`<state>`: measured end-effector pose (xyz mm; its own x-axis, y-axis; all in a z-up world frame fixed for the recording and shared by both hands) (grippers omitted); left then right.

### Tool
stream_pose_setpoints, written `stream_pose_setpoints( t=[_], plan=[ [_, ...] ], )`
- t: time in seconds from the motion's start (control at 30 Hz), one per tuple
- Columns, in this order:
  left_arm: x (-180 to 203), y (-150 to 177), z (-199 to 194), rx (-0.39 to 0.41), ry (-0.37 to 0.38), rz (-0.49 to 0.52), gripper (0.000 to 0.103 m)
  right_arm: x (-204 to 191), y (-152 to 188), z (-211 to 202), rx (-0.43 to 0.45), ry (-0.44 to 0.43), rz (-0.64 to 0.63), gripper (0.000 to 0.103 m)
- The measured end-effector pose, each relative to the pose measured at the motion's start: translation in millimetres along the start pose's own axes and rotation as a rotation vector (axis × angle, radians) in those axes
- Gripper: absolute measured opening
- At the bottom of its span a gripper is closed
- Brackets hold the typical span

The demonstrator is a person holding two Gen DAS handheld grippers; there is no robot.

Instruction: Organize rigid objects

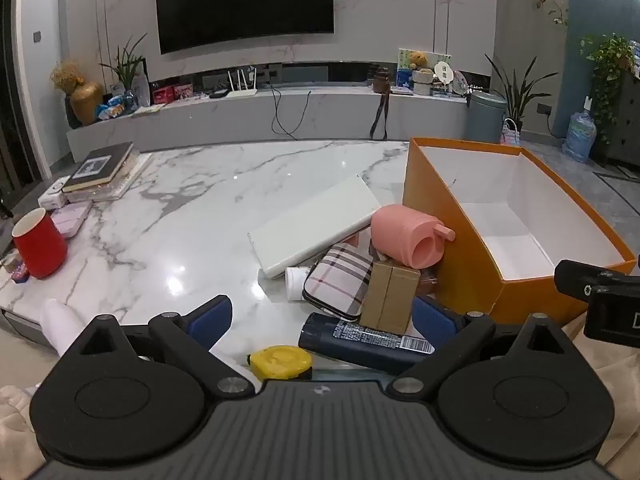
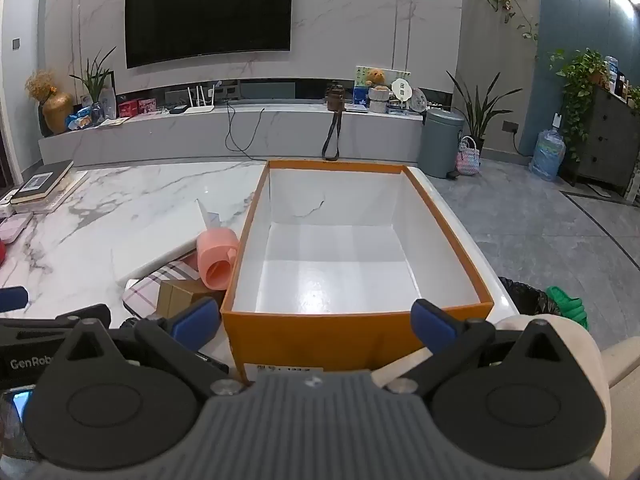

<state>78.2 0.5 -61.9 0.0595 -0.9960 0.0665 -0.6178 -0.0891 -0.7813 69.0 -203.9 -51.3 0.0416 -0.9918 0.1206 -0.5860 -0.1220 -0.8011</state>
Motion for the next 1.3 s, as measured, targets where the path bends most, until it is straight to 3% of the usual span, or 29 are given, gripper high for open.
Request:
stream_pose_setpoints(
  t=[0.13,1.3],
  plan=[
    [3,-3,-3,0.018,0.049,-0.002,0.103,-1,1,0,-0.005,0.0,-0.001,0.101],
    [11,0,-7,0.028,0.059,0.017,0.103,-3,3,-2,0.001,0.011,-0.035,0.101]
  ],
)
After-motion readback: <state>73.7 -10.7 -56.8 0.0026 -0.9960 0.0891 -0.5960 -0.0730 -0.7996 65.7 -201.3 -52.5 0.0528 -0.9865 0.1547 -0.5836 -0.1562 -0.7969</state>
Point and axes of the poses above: each gripper's, at about its wrist camera, not at the fingertips, and z roughly the way its jaws point, x to its right, y to its underside, the point moved 10 cm from there along z, roughly the way its jaws point, and after that the axes turned 7 degrees about -z, right-handed, at the moved point
